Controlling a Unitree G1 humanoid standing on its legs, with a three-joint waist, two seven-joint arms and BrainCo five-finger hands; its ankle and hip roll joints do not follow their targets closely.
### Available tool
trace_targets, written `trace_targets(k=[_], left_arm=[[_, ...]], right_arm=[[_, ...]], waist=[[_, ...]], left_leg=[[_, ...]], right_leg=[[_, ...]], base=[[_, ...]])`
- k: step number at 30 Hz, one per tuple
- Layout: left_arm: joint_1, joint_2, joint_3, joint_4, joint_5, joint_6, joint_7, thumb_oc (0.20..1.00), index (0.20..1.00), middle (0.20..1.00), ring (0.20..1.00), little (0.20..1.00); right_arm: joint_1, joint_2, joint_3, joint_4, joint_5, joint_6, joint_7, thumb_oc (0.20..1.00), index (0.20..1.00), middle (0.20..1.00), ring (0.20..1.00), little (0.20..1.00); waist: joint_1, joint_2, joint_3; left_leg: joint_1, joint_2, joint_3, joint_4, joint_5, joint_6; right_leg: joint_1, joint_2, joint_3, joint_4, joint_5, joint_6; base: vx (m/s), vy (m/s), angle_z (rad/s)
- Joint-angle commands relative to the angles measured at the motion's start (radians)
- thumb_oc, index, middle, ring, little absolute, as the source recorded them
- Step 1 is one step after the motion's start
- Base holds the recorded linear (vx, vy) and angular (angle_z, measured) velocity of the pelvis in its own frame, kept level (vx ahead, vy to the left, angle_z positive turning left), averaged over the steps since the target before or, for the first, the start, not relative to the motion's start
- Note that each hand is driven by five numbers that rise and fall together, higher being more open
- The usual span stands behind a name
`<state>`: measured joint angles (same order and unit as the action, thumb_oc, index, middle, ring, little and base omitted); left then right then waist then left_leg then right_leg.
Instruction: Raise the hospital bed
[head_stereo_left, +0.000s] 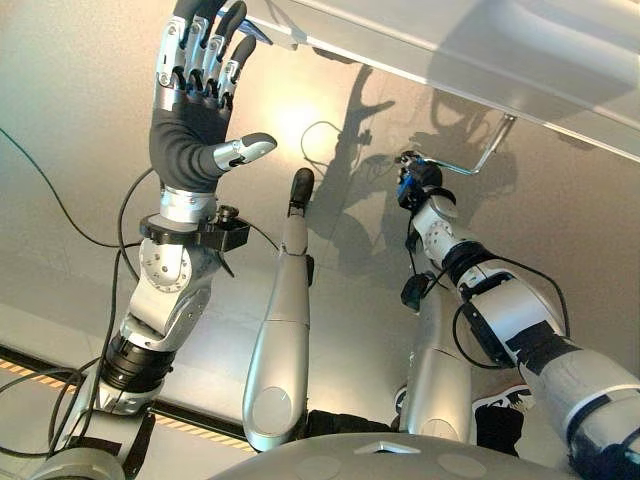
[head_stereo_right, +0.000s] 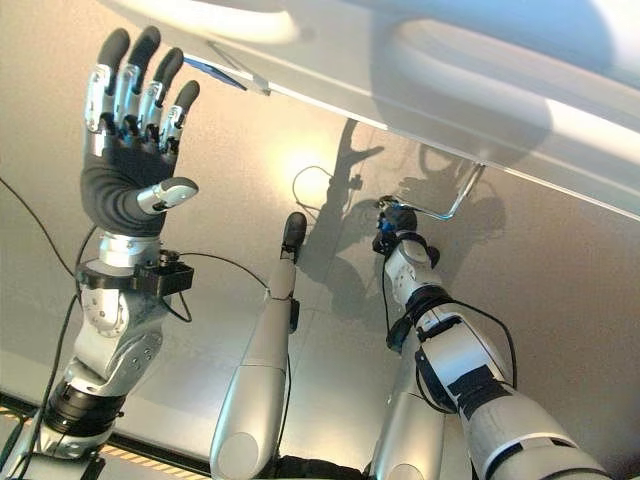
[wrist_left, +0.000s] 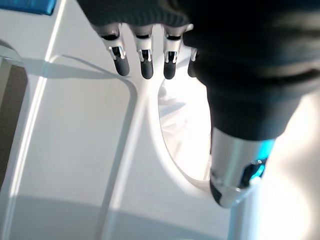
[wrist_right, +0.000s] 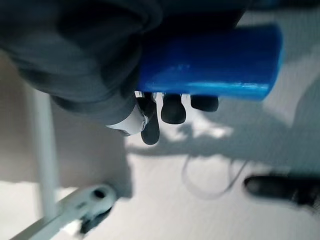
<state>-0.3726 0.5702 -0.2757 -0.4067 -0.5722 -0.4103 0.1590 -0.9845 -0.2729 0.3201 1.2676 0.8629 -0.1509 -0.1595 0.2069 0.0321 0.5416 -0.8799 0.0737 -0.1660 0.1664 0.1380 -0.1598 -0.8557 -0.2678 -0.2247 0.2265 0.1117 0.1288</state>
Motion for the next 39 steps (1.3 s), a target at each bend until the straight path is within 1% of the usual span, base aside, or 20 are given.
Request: trace_targets(k=[1, 8, 12, 14, 16, 19, 22, 23, 24, 25, 26, 28, 29, 30, 31, 32, 35, 36, 38, 39], left_arm=[[-0.038, -0.027, -0.012, -0.110, 0.018, -0.052, -0.008, 1.000, 1.000, 1.000, 1.000, 1.000], [-0.057, -0.024, -0.014, -0.088, 0.038, -0.052, -0.018, 1.000, 1.000, 1.000, 1.000, 1.000], [-0.056, -0.027, -0.011, -0.076, 0.043, -0.049, -0.021, 1.000, 1.000, 1.000, 1.000, 1.000], [-0.054, -0.027, -0.009, -0.068, 0.043, -0.047, -0.024, 1.000, 1.000, 1.000, 1.000, 1.000], [-0.055, -0.023, -0.008, -0.068, 0.045, -0.046, -0.027, 1.000, 1.000, 1.000, 1.000, 1.000], [-0.049, -0.011, -0.001, -0.065, 0.048, -0.040, -0.042, 1.000, 1.000, 1.000, 1.000, 1.000], [-0.045, -0.001, 0.005, -0.068, 0.046, -0.044, -0.048, 1.000, 1.000, 1.000, 1.000, 1.000], [-0.040, 0.006, 0.011, -0.067, 0.044, -0.046, -0.051, 1.000, 1.000, 1.000, 1.000, 1.000], [-0.040, 0.006, 0.011, -0.067, 0.044, -0.047, -0.052, 1.000, 1.000, 1.000, 1.000, 1.000], [-0.034, 0.010, 0.022, -0.066, 0.047, -0.049, -0.052, 1.000, 1.000, 1.000, 1.000, 1.000], [-0.033, 0.010, 0.022, -0.066, 0.047, -0.049, -0.052, 1.000, 1.000, 1.000, 1.000, 1.000], [-0.023, 0.010, 0.034, -0.065, 0.049, -0.051, -0.055, 1.000, 1.000, 1.000, 1.000, 1.000], [-0.005, 0.013, 0.054, -0.072, 0.060, -0.052, -0.051, 1.000, 1.000, 1.000, 1.000, 1.000], [-0.002, 0.014, 0.055, -0.074, 0.060, -0.052, -0.051, 1.000, 1.000, 1.000, 1.000, 1.000], [0.020, 0.012, 0.100, -0.083, 0.080, -0.050, -0.039, 1.000, 1.000, 1.000, 1.000, 1.000], [0.026, 0.014, 0.098, -0.087, 0.081, -0.048, -0.038, 1.000, 1.000, 1.000, 1.000, 1.000], [0.054, 0.015, 0.148, -0.102, 0.111, -0.044, -0.021, 1.000, 1.000, 1.000, 1.000, 1.000], [0.068, 0.020, 0.165, -0.110, 0.115, -0.042, -0.019, 1.000, 1.000, 1.000, 1.000, 1.000], [0.089, 0.035, 0.194, -0.130, 0.114, -0.038, -0.020, 1.000, 1.000, 1.000, 1.000, 1.000], [0.107, 0.045, 0.219, -0.145, 0.114, -0.037, -0.023, 1.000, 1.000, 1.000, 1.000, 1.000]], right_arm=[[-0.070, -0.052, 0.020, -0.013, -0.114, 0.012, -0.001, 0.200, 0.200, 0.200, 0.200, 0.200], [0.028, -0.176, -0.065, 0.038, -0.118, 0.020, -0.014, 0.200, 0.200, 0.200, 0.200, 0.200], [0.093, -0.230, -0.142, 0.067, -0.051, 0.008, -0.021, 0.200, 0.200, 0.200, 0.200, 0.200], [0.134, -0.251, -0.180, 0.077, -0.017, 0.000, -0.025, 0.200, 0.200, 0.200, 0.200, 0.200], [0.157, -0.258, -0.190, 0.081, -0.010, -0.001, -0.023, 0.200, 0.200, 0.200, 0.200, 0.200], [0.234, -0.316, -0.248, 0.098, 0.009, -0.012, -0.029, 0.200, 0.200, 0.200, 0.200, 0.200], [0.282, -0.375, -0.291, 0.118, 0.018, -0.019, -0.034, 0.200, 0.200, 0.200, 0.200, 0.200], [0.304, -0.401, -0.308, 0.113, 0.027, -0.028, -0.036, 0.200, 0.200, 0.200, 0.200, 0.200], [0.306, -0.402, -0.309, 0.112, 0.027, -0.028, -0.036, 0.200, 0.200, 0.200, 0.200, 0.200], [0.329, -0.422, -0.321, 0.100, 0.033, -0.038, -0.036, 0.200, 0.200, 0.200, 0.200, 0.200], [0.330, -0.422, -0.321, 0.100, 0.033, -0.039, -0.036, 0.200, 0.200, 0.200, 0.200, 0.200], [0.348, -0.434, -0.318, 0.035, 0.047, -0.069, -0.031, 0.200, 0.200, 0.200, 0.200, 0.200], [0.397, -0.425, -0.298, -0.098, 0.033, -0.113, -0.034, 0.200, 0.200, 0.200, 0.200, 0.200], [0.404, -0.420, -0.299, -0.108, 0.030, -0.113, -0.040, 0.200, 0.200, 0.200, 0.200, 0.200], [0.521, -0.394, -0.309, -0.367, 0.026, -0.179, -0.039, 0.200, 0.200, 0.200, 0.200, 0.200], [0.540, -0.387, -0.316, -0.390, 0.017, -0.175, -0.053, 0.200, 0.200, 0.200, 0.200, 0.200], [0.717, -0.344, -0.372, -0.742, -0.002, -0.250, -0.036, 0.200, 0.200, 0.200, 0.200, 0.200], [0.785, -0.332, -0.394, -0.877, -0.023, -0.263, -0.031, 0.200, 0.200, 0.200, 0.200, 0.200], [0.861, -0.304, -0.421, -1.008, -0.022, -0.292, -0.010, 0.200, 0.200, 0.200, 0.200, 0.200], [0.919, -0.289, -0.426, -1.114, -0.017, -0.291, 0.026, 0.200, 0.200, 0.200, 0.200, 0.200]], waist=[[-0.008, 0.096, -0.022], [-0.057, 0.104, -0.022], [-0.085, 0.095, -0.022], [-0.106, 0.090, -0.022], [-0.112, 0.084, -0.022], [-0.147, 0.074, -0.022], [-0.167, 0.079, -0.022], [-0.180, 0.074, -0.022], [-0.178, 0.073, -0.022], [-0.192, 0.063, -0.022], [-0.191, 0.063, -0.022], [-0.203, 0.047, -0.022], [-0.223, 0.024, -0.022], [-0.223, 0.021, -0.022], [-0.253, -0.013, -0.022], [-0.251, -0.017, -0.022], [-0.288, -0.054, -0.022], [-0.295, -0.065, -0.022], [-0.305, -0.079, -0.022], [-0.311, -0.087, -0.022]], left_leg=[[-0.023, -0.028, 0.077, 0.079, -0.077, 0.053], [-0.040, -0.006, 0.112, 0.085, -0.079, 0.058], [-0.035, 0.014, 0.133, 0.076, -0.080, 0.058], [-0.031, 0.025, 0.144, 0.073, -0.080, 0.057], [-0.026, 0.032, 0.151, 0.070, -0.081, 0.057], [-0.003, 0.048, 0.168, 0.060, -0.080, 0.051], [0.022, 0.055, 0.184, 0.043, -0.075, 0.044], [0.031, 0.062, 0.194, 0.041, -0.073, 0.039], [0.032, 0.062, 0.195, 0.041, -0.073, 0.039], [0.042, 0.069, 0.201, 0.041, -0.072, 0.035], [0.044, 0.070, 0.202, 0.040, -0.072, 0.035], [0.055, 0.080, 0.209, 0.037, -0.070, 0.030], [0.066, 0.089, 0.221, 0.028, -0.067, 0.025], [0.068, 0.089, 0.223, 0.028, -0.067, 0.025], [0.073, 0.094, 0.230, 0.019, -0.064, 0.021], [0.080, 0.093, 0.232, 0.017, -0.062, 0.021], [0.087, 0.095, 0.235, 0.002, -0.058, 0.018], [0.090, 0.095, 0.233, -0.001, -0.056, 0.018], [0.092, 0.095, 0.227, -0.003, -0.054, 0.018], [0.094, 0.094, 0.227, -0.005, -0.053, 0.017]], right_leg=[[0.029, 0.002, 0.050, 0.028, -0.050, 0.045], [-0.034, 0.026, 0.094, 0.034, -0.049, 0.042], [-0.069, 0.050, 0.124, 0.037, -0.044, 0.044], [-0.089, 0.062, 0.136, 0.041, -0.042, 0.045], [-0.098, 0.069, 0.144, 0.048, -0.045, 0.044], [-0.108, 0.081, 0.160, 0.059, -0.050, 0.045], [-0.111, 0.088, 0.172, 0.065, -0.053, 0.045], [-0.113, 0.093, 0.177, 0.071, -0.054, 0.045], [-0.113, 0.093, 0.179, 0.072, -0.054, 0.045], [-0.114, 0.103, 0.182, 0.074, -0.055, 0.043], [-0.113, 0.103, 0.183, 0.074, -0.055, 0.042], [-0.110, 0.111, 0.186, 0.072, -0.053, 0.043], [-0.109, 0.121, 0.190, 0.067, -0.047, 0.043], [-0.108, 0.121, 0.192, 0.067, -0.047, 0.042], [-0.108, 0.130, 0.195, 0.058, -0.039, 0.043], [-0.104, 0.130, 0.197, 0.058, -0.039, 0.044], [-0.093, 0.133, 0.197, 0.044, -0.034, 0.045], [-0.086, 0.134, 0.196, 0.040, -0.033, 0.045], [-0.077, 0.131, 0.190, 0.037, -0.031, 0.045], [-0.074, 0.130, 0.189, 0.036, -0.031, 0.045]], base=[[0.00, 0.000, 0.00], [0.00, -0.002, -0.11], [0.00, -0.043, -0.11], [0.01, -0.049, -0.14], [0.01, -0.054, -0.16], [-0.01, -0.099, -0.15], [-0.01, -0.054, 0.01], [-0.01, -0.049, 0.07], [0.00, -0.090, 0.07], [0.00, -0.048, 0.05], [0.01, -0.072, 0.05], [0.00, -0.057, 0.01], [-0.01, -0.047, 0.01], [-0.01, -0.069, -0.05], [-0.01, -0.040, -0.11], [-0.01, -0.054, -0.15], [-0.02, -0.040, -0.16], [-0.01, -0.047, -0.10], [-0.01, -0.031, -0.04], [0.00, 0.000, 0.00]])
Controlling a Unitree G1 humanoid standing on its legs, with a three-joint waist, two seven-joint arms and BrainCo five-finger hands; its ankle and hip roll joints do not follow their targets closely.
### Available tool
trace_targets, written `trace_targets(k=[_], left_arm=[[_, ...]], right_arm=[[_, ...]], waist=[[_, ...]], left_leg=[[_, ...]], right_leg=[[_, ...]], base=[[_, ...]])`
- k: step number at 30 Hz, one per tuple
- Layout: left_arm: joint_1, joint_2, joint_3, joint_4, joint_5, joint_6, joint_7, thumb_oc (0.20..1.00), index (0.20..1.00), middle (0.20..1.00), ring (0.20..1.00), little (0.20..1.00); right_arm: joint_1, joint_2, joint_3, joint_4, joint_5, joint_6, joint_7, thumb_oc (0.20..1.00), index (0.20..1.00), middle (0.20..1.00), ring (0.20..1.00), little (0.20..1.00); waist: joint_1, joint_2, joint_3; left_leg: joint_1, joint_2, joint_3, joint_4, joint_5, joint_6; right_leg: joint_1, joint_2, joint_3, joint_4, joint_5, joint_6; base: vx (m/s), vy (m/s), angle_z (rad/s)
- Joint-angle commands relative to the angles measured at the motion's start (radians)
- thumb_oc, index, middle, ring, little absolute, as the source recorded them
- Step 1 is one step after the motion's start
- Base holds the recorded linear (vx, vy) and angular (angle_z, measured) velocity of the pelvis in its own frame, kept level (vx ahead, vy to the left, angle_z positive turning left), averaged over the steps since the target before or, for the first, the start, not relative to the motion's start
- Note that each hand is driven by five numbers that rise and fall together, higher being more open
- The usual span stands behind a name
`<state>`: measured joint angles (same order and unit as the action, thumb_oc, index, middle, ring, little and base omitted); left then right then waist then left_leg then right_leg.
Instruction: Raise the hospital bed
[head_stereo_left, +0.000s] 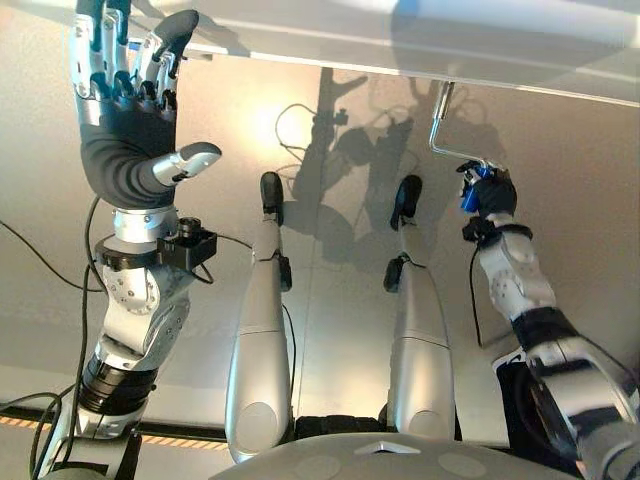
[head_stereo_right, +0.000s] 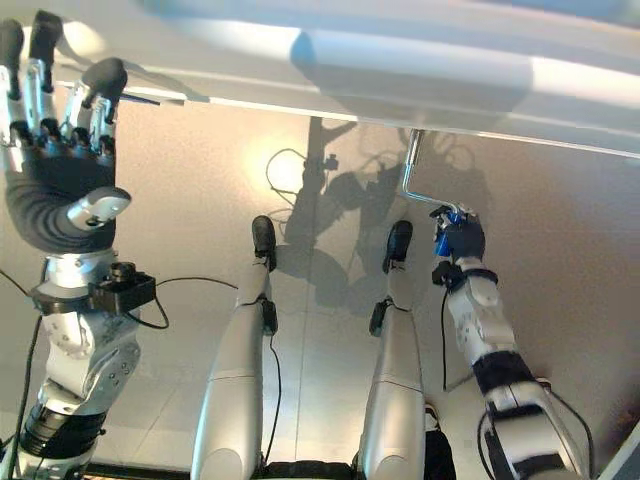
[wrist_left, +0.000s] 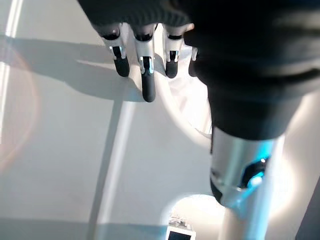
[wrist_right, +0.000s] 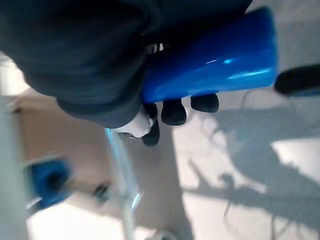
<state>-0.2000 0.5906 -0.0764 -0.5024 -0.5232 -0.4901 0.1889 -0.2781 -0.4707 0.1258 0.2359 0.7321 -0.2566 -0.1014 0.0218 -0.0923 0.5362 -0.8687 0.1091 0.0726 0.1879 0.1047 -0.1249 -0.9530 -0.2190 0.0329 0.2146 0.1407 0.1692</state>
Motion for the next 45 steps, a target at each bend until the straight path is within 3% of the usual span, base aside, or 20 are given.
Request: trace_targets(k=[1, 4, 8, 14, 18, 21, 25, 37, 45], left_arm=[[-0.058, 0.030, 0.032, -0.055, 0.062, 0.045, -0.056, 1.000, 1.000, 1.000, 1.000, 1.000], [-0.017, 0.060, 0.067, -0.085, 0.049, 0.054, -0.073, 1.000, 1.000, 1.000, 1.000, 1.000], [0.002, 0.078, 0.076, -0.099, 0.049, 0.058, -0.080, 1.000, 1.000, 1.000, 1.000, 1.000], [0.019, 0.098, 0.070, -0.112, 0.060, 0.058, -0.088, 1.000, 1.000, 1.000, 1.000, 1.000], [0.004, 0.093, 0.036, -0.103, 0.075, 0.056, -0.084, 1.000, 1.000, 1.000, 1.000, 1.000], [-0.026, 0.082, -0.002, -0.085, 0.077, 0.056, -0.078, 1.000, 1.000, 1.000, 1.000, 1.000], [-0.058, 0.054, -0.035, -0.068, 0.069, 0.049, -0.061, 1.000, 1.000, 1.000, 1.000, 1.000], [-0.090, 0.011, -0.091, -0.066, 0.029, 0.045, -0.050, 1.000, 1.000, 1.000, 1.000, 1.000], [-0.126, -0.022, -0.125, -0.055, -0.025, 0.028, -0.041, 1.000, 1.000, 1.000, 1.000, 1.000]], right_arm=[[0.245, -0.086, -0.236, -0.124, 0.120, -0.190, -0.014, 0.200, 0.200, 0.200, 0.200, 0.200], [0.348, -0.095, -0.204, -0.295, 0.163, -0.160, 0.079, 0.200, 0.200, 0.200, 0.200, 0.200], [0.395, -0.117, -0.151, -0.383, 0.213, -0.135, 0.150, 0.200, 0.200, 0.200, 0.200, 0.200], [0.443, -0.183, 0.012, -0.506, 0.337, -0.044, 0.300, 0.200, 0.200, 0.200, 0.200, 0.200], [0.369, -0.240, 0.172, -0.521, 0.380, 0.022, 0.355, 0.200, 0.200, 0.200, 0.200, 0.200], [0.229, -0.239, 0.300, -0.486, 0.356, 0.052, 0.347, 0.200, 0.200, 0.200, 0.200, 0.200], [0.041, -0.197, 0.392, -0.471, 0.351, 0.041, 0.318, 0.200, 0.200, 0.200, 0.200, 0.200], [-0.288, -0.030, 0.525, -0.451, 0.332, 0.020, 0.268, 0.200, 0.200, 0.200, 0.200, 0.200], [-0.507, 0.137, 0.528, -0.147, 0.206, -0.016, 0.135, 0.200, 0.200, 0.200, 0.200, 0.200]], waist=[[-0.128, 0.031, -0.016], [-0.131, 0.010, -0.016], [-0.130, 0.003, -0.016], [-0.109, -0.008, -0.016], [-0.087, -0.006, -0.016], [-0.066, 0.003, -0.016], [-0.041, 0.016, -0.016], [0.021, 0.043, -0.016], [0.077, 0.079, -0.016]], left_leg=[[0.083, 0.059, -0.014, -0.027, -0.019, -0.018], [0.083, 0.055, -0.023, -0.027, -0.014, -0.019], [0.082, 0.051, -0.032, -0.034, -0.007, -0.021], [0.074, 0.047, -0.052, -0.039, 0.002, -0.023], [0.073, 0.041, -0.064, -0.038, 0.003, -0.020], [0.069, 0.035, -0.074, -0.038, 0.001, -0.016], [0.063, 0.026, -0.083, -0.036, 0.001, -0.014], [0.062, 0.002, -0.109, -0.033, -0.007, -0.006], [0.050, -0.015, -0.131, -0.020, -0.017, 0.001]], right_leg=[[0.027, 0.079, -0.071, 0.047, -0.058, 0.005], [0.048, 0.070, -0.089, 0.034, -0.054, 0.005], [0.067, 0.063, -0.104, 0.021, -0.050, 0.005], [0.090, 0.051, -0.127, 0.007, -0.045, 0.003], [0.108, 0.043, -0.142, 0.000, -0.043, 0.003], [0.118, 0.036, -0.152, -0.006, -0.041, 0.003], [0.129, 0.025, -0.162, -0.011, -0.039, 0.004], [0.178, 0.006, -0.196, -0.042, -0.034, 0.010], [0.198, -0.005, -0.212, -0.052, -0.036, 0.009]], base=[[0.00, 0.000, 0.00], [0.00, 0.000, 0.00], [0.00, -0.002, 0.01], [0.01, -0.005, 0.04], [0.01, 0.007, 0.03], [0.02, 0.017, 0.05], [0.01, 0.012, 0.03], [0.01, 0.025, -0.01], [0.01, 0.018, 0.04]])
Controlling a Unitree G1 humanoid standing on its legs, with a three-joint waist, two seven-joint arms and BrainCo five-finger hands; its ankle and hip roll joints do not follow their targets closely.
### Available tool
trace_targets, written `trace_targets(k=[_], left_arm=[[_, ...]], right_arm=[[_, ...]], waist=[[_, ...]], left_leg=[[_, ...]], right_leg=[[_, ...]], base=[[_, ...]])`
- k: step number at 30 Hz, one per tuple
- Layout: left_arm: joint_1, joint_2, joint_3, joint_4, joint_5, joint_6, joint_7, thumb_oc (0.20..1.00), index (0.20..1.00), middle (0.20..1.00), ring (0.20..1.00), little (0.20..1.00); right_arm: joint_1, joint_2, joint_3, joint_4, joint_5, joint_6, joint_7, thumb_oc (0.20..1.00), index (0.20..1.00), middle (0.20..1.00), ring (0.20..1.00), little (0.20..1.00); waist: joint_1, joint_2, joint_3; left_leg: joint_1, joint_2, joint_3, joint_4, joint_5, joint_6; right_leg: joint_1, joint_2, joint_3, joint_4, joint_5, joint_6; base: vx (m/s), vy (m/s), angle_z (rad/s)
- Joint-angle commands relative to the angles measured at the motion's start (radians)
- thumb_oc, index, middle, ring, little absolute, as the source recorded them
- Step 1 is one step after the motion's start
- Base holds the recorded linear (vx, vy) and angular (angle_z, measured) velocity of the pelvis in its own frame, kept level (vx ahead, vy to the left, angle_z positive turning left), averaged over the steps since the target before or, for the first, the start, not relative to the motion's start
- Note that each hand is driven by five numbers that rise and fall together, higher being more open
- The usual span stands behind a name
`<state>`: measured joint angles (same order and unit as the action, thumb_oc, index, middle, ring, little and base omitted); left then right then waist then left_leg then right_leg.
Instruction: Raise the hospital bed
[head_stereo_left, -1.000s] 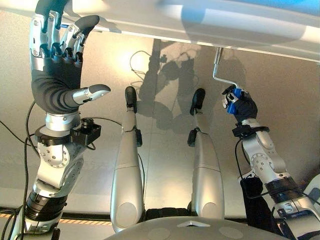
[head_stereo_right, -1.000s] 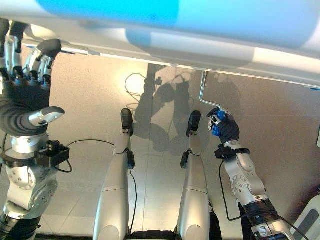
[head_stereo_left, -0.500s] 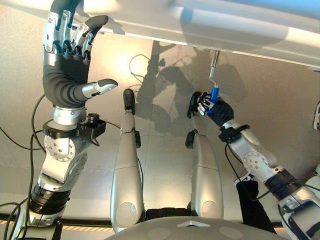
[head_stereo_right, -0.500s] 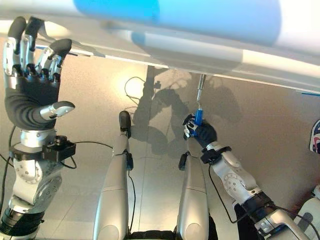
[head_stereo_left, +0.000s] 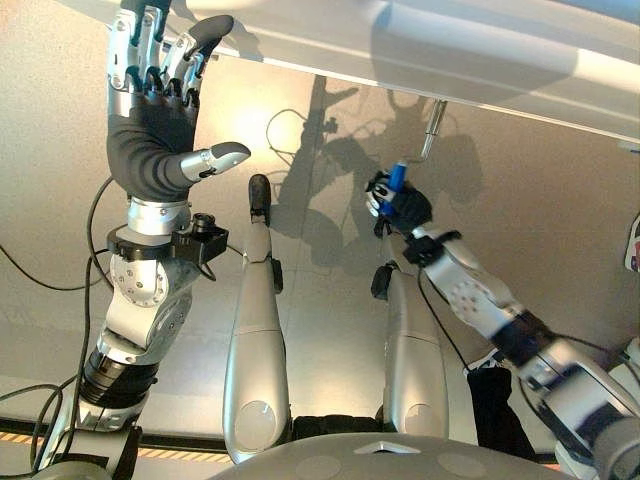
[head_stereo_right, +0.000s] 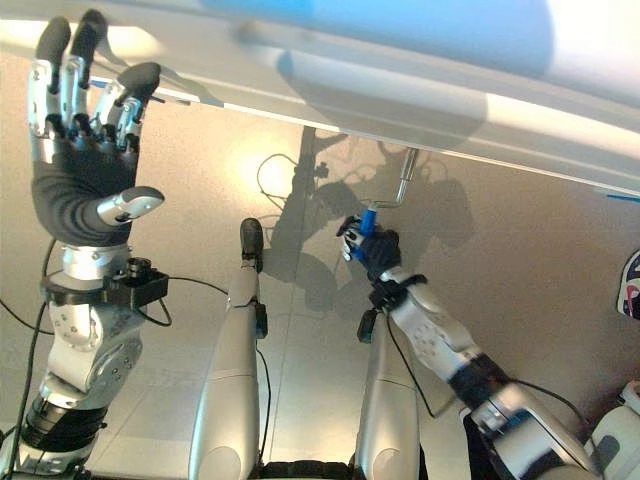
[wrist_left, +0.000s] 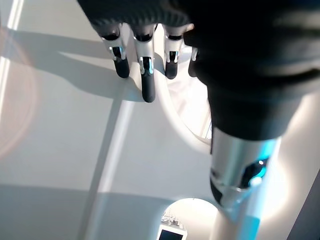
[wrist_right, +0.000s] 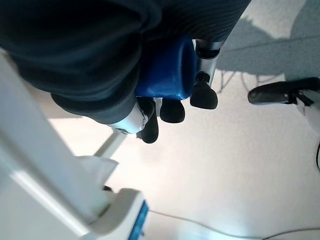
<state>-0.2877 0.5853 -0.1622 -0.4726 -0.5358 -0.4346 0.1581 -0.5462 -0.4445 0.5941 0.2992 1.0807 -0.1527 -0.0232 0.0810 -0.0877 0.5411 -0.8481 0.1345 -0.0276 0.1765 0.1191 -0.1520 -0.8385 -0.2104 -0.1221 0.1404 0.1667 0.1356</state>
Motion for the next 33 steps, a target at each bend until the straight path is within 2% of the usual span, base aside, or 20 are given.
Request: trace_targets(k=[1, 2, 3, 5, 12, 13, 15, 19, 22, 25, 26, 32, 33], left_arm=[[-0.041, -0.023, -0.045, -0.082, -0.015, -0.028, -0.006, 1.000, 1.000, 1.000, 1.000, 1.000], [-0.041, -0.022, -0.045, -0.082, -0.015, -0.028, -0.006, 1.000, 1.000, 1.000, 1.000, 1.000], [-0.042, -0.028, -0.055, -0.080, -0.027, -0.034, -0.009, 1.000, 1.000, 1.000, 1.000, 1.000], [-0.047, -0.033, -0.064, -0.081, -0.029, -0.035, -0.007, 1.000, 1.000, 1.000, 1.000, 1.000], [-0.061, -0.043, -0.092, -0.082, -0.049, -0.045, -0.009, 1.000, 1.000, 1.000, 1.000, 1.000], [-0.061, -0.043, -0.092, -0.082, -0.049, -0.045, -0.009, 1.000, 1.000, 1.000, 1.000, 1.000], [-0.078, -0.046, -0.107, -0.081, -0.059, -0.050, -0.010, 1.000, 1.000, 1.000, 1.000, 1.000], [-0.101, -0.046, -0.117, -0.072, -0.051, -0.049, -0.004, 1.000, 1.000, 1.000, 1.000, 1.000], [-0.124, -0.036, -0.135, -0.065, -0.032, -0.044, 0.004, 1.000, 1.000, 1.000, 1.000, 1.000], [-0.149, -0.038, -0.150, -0.063, -0.023, -0.040, -0.004, 1.000, 1.000, 1.000, 1.000, 1.000], [-0.151, -0.039, -0.151, -0.062, -0.023, -0.040, -0.004, 1.000, 1.000, 1.000, 1.000, 1.000], [-0.177, -0.026, -0.154, -0.046, -0.023, -0.040, -0.027, 1.000, 1.000, 1.000, 1.000, 1.000], [-0.178, -0.027, -0.155, -0.045, -0.023, -0.041, -0.028, 1.000, 1.000, 1.000, 1.000, 1.000]], right_arm=[[-0.266, 0.124, 0.058, -0.163, -0.182, -0.119, 0.035, 0.200, 0.200, 0.200, 0.200, 0.200], [-0.267, 0.125, 0.058, -0.161, -0.183, -0.120, 0.035, 0.200, 0.200, 0.200, 0.200, 0.200], [-0.304, 0.167, 0.043, -0.061, -0.201, -0.122, 0.010, 0.200, 0.200, 0.200, 0.200, 0.200], [-0.324, 0.194, 0.031, 0.010, -0.228, -0.124, -0.019, 0.200, 0.200, 0.200, 0.200, 0.200], [-0.420, 0.261, -0.004, 0.341, -0.286, -0.092, -0.067, 0.200, 0.200, 0.200, 0.200, 0.200], [-0.420, 0.261, -0.004, 0.341, -0.286, -0.093, -0.067, 0.200, 0.200, 0.200, 0.200, 0.200], [-0.457, 0.284, -0.035, 0.513, -0.304, -0.073, -0.088, 0.200, 0.200, 0.200, 0.200, 0.200], [-0.494, 0.291, -0.072, 0.735, -0.359, -0.028, -0.100, 0.200, 0.200, 0.200, 0.200, 0.200], [-0.528, 0.251, -0.123, 0.895, -0.408, 0.001, -0.124, 0.200, 0.200, 0.200, 0.200, 0.200], [-0.516, 0.160, -0.186, 0.983, -0.434, 0.025, -0.137, 0.200, 0.200, 0.200, 0.200, 0.200], [-0.516, 0.158, -0.186, 0.983, -0.434, 0.025, -0.136, 0.200, 0.200, 0.200, 0.200, 0.200], [-0.438, 0.009, -0.262, 1.040, -0.456, 0.045, -0.148, 0.200, 0.200, 0.200, 0.200, 0.200], [-0.438, 0.008, -0.262, 1.041, -0.456, 0.045, -0.147, 0.200, 0.200, 0.200, 0.200, 0.200]], waist=[[0.024, 0.080, -0.021], [0.024, 0.080, -0.021], [0.039, 0.090, -0.021], [0.049, 0.100, -0.021], [0.083, 0.133, -0.021], [0.083, 0.133, -0.021], [0.096, 0.150, -0.021], [0.108, 0.170, -0.021], [0.117, 0.191, -0.021], [0.113, 0.223, -0.021], [0.115, 0.223, -0.021], [0.082, 0.240, -0.021], [0.083, 0.240, -0.021]], left_leg=[[0.029, -0.044, -0.033, -0.008, -0.032, 0.029], [0.028, -0.044, -0.034, -0.008, -0.032, 0.029], [0.025, -0.047, -0.038, -0.004, -0.034, 0.030], [0.018, -0.052, -0.042, 0.002, -0.036, 0.032], [-0.004, -0.068, -0.059, 0.022, -0.045, 0.039], [-0.004, -0.068, -0.059, 0.022, -0.045, 0.039], [-0.018, -0.075, -0.066, 0.030, -0.049, 0.041], [-0.036, -0.082, -0.068, 0.042, -0.054, 0.045], [-0.062, -0.092, -0.066, 0.060, -0.060, 0.048], [-0.079, -0.101, -0.063, 0.069, -0.063, 0.052], [-0.080, -0.101, -0.062, 0.070, -0.064, 0.052], [-0.106, -0.089, -0.035, 0.090, -0.069, 0.054], [-0.107, -0.089, -0.034, 0.091, -0.069, 0.054]], right_leg=[[0.086, -0.013, -0.057, 0.021, -0.063, 0.043], [0.086, -0.013, -0.058, 0.021, -0.063, 0.043], [0.089, -0.015, -0.060, 0.019, -0.063, 0.043], [0.091, -0.018, -0.063, 0.017, -0.063, 0.043], [0.089, -0.029, -0.068, 0.021, -0.067, 0.045], [0.089, -0.029, -0.069, 0.021, -0.067, 0.045], [0.082, -0.034, -0.070, 0.027, -0.070, 0.047], [0.061, -0.039, -0.066, 0.046, -0.080, 0.046], [0.031, -0.044, -0.058, 0.073, -0.092, 0.043], [-0.004, -0.049, -0.042, 0.102, -0.102, 0.042], [-0.006, -0.049, -0.041, 0.104, -0.103, 0.042], [-0.065, -0.036, -0.004, 0.122, -0.108, 0.037], [-0.066, -0.035, -0.003, 0.123, -0.108, 0.037]], base=[[0.00, 0.023, 0.05], [0.00, 0.038, 0.02], [0.01, 0.035, 0.02], [0.01, 0.041, 0.02], [0.01, 0.040, 0.05], [0.00, 0.035, 0.05], [0.00, 0.000, 0.00], [0.00, 0.031, 0.07], [0.00, 0.029, 0.11], [0.00, 0.038, 0.12], [0.01, 0.050, 0.12], [0.01, 0.011, 0.02], [0.01, -0.038, -0.08]])
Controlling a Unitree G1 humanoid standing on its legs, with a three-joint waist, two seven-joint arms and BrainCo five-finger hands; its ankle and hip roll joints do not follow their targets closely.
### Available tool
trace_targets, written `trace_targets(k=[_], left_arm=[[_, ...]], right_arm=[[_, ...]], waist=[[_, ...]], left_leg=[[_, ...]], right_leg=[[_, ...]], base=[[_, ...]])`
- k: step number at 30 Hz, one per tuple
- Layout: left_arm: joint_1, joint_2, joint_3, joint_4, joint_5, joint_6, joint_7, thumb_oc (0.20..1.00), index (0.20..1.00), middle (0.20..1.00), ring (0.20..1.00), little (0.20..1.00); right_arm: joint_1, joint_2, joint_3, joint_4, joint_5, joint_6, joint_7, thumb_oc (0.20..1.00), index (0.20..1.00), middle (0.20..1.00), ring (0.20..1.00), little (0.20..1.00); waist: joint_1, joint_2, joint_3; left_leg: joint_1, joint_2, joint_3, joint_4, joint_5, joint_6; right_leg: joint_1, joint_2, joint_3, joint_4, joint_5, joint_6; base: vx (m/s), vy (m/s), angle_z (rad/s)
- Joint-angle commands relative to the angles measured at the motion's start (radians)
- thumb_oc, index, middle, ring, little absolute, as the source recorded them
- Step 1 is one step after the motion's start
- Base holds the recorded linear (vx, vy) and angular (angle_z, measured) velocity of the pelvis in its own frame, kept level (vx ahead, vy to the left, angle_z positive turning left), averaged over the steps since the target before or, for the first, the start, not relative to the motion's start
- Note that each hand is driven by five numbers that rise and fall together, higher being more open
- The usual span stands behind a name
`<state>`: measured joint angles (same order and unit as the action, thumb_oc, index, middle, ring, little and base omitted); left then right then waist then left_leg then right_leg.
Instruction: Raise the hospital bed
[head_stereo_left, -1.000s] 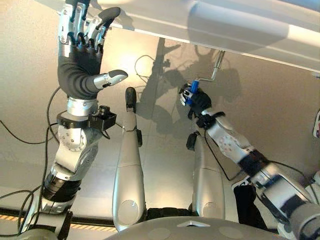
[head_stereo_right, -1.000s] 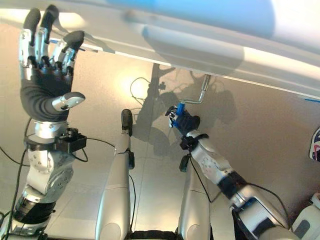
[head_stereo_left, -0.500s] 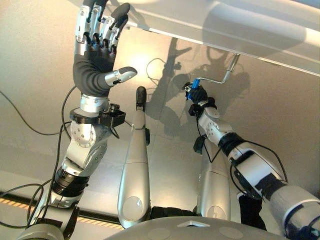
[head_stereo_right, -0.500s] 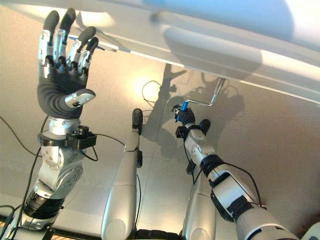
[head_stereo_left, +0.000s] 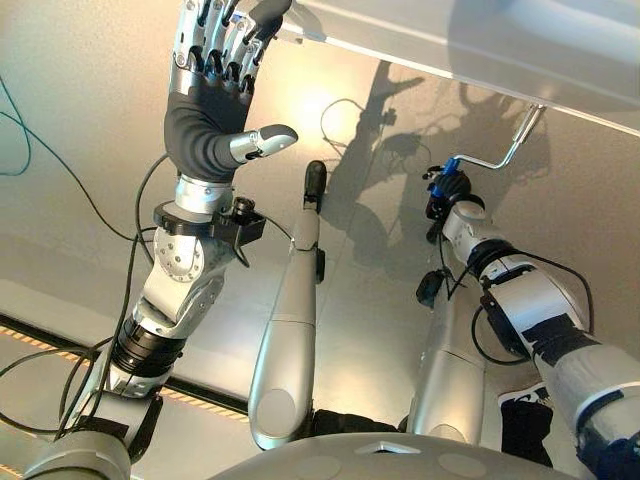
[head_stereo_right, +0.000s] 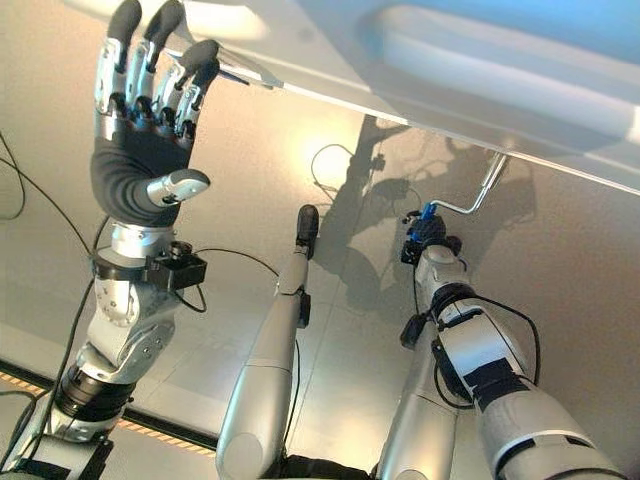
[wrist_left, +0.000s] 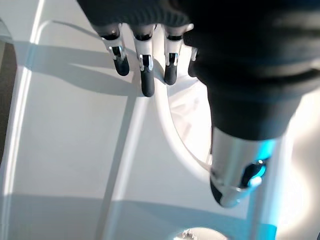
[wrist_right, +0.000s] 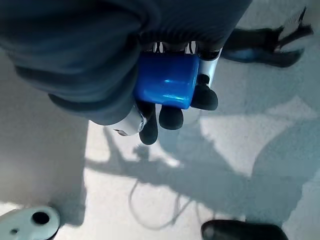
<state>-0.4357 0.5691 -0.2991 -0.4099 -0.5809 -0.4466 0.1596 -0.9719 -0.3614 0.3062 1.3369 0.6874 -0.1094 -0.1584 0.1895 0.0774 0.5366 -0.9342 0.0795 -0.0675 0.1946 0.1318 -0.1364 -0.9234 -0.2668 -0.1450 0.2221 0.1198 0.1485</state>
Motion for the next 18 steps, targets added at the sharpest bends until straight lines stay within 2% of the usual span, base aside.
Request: trace_targets(k=[1, 4, 7, 10, 18], left_arm=[[-0.032, -0.013, -0.017, -0.107, 0.020, -0.027, -0.031, 1.000, 1.000, 1.000, 1.000, 1.000], [-0.024, -0.001, -0.008, -0.098, 0.020, -0.022, -0.041, 1.000, 1.000, 1.000, 1.000, 1.000], [-0.018, 0.007, 0.004, -0.097, 0.020, -0.020, -0.044, 1.000, 1.000, 1.000, 1.000, 1.000], [-0.017, 0.008, 0.003, -0.093, 0.020, -0.020, -0.044, 1.000, 1.000, 1.000, 1.000, 1.000], [0.017, 0.022, 0.033, -0.087, 0.008, -0.022, -0.051, 1.000, 1.000, 1.000, 1.000, 1.000]], right_arm=[[0.001, -0.094, 0.010, 0.012, -0.060, 0.002, -0.015, 0.200, 0.200, 0.200, 0.200, 0.200], [0.050, -0.161, -0.040, 0.040, -0.048, 0.005, -0.028, 0.200, 0.200, 0.200, 0.200, 0.200], [0.091, -0.192, -0.076, 0.048, -0.026, -0.002, -0.030, 0.200, 0.200, 0.200, 0.200, 0.200], [0.108, -0.204, -0.094, 0.053, -0.015, -0.007, -0.037, 0.200, 0.200, 0.200, 0.200, 0.200], [0.269, -0.268, -0.222, 0.078, 0.059, -0.040, -0.065, 0.200, 0.200, 0.200, 0.200, 0.200]], waist=[[-0.030, 0.077, -0.017], [-0.053, 0.072, -0.017], [-0.070, 0.059, -0.017], [-0.076, 0.056, -0.017], [-0.129, 0.040, -0.017]], left_leg=[[-0.022, -0.029, 0.010, 0.071, -0.082, 0.038], [-0.031, -0.009, 0.026, 0.075, -0.082, 0.036], [-0.033, 0.007, 0.038, 0.076, -0.082, 0.034], [-0.031, 0.013, 0.044, 0.076, -0.080, 0.033], [0.014, 0.052, 0.073, 0.053, -0.071, 0.019]], right_leg=[[0.008, 0.024, 0.024, 0.045, -0.063, 0.024], [-0.027, 0.043, 0.039, 0.059, -0.065, 0.024], [-0.052, 0.059, 0.047, 0.073, -0.070, 0.020], [-0.060, 0.064, 0.052, 0.083, -0.074, 0.019], [-0.085, 0.082, 0.072, 0.131, -0.097, 0.016]], base=[[0.01, -0.034, -0.07], [0.01, -0.043, -0.09], [0.02, -0.078, -0.13], [0.02, -0.084, -0.11], [0.00, -0.084, -0.04]])
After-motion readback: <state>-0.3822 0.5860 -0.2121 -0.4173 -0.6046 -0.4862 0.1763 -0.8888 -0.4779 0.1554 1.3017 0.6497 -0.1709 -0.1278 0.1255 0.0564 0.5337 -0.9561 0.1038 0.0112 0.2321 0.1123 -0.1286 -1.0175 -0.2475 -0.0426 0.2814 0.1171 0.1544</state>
